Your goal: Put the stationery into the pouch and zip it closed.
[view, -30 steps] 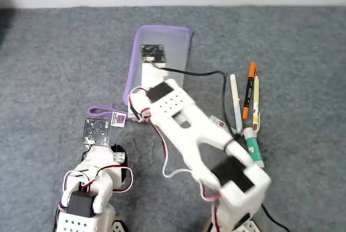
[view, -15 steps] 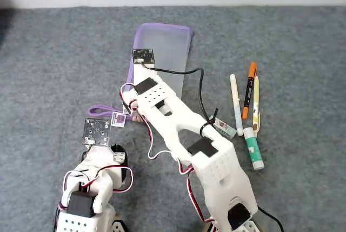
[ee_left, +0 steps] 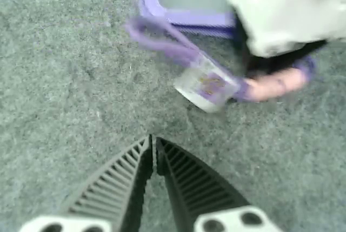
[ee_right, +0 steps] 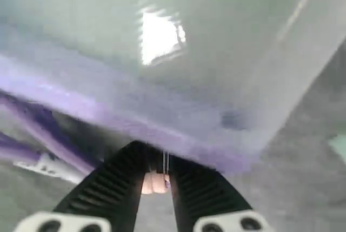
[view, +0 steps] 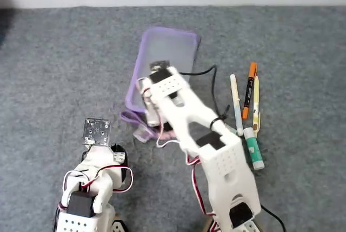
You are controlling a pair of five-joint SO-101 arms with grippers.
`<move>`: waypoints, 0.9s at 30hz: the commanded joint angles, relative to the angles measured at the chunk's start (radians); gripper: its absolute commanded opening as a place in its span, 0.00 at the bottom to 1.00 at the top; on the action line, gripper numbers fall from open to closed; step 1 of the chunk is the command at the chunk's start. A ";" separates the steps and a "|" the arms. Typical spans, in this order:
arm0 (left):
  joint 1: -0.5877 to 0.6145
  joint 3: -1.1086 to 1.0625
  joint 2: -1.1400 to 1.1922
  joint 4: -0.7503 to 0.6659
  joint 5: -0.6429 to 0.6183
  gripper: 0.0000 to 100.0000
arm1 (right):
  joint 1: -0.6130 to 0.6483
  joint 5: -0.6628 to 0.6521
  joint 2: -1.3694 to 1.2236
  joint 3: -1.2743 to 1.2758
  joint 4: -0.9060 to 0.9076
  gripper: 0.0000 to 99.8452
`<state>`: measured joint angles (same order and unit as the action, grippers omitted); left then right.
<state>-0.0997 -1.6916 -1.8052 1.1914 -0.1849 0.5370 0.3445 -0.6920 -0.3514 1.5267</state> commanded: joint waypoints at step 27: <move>-0.002 0.008 -0.009 0.002 0.005 0.01 | -0.234 -0.164 0.745 0.434 0.266 0.02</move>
<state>-0.0997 -1.6916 -1.8052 1.1914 -0.1849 0.2670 0.0944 -0.0644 -0.0384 1.7507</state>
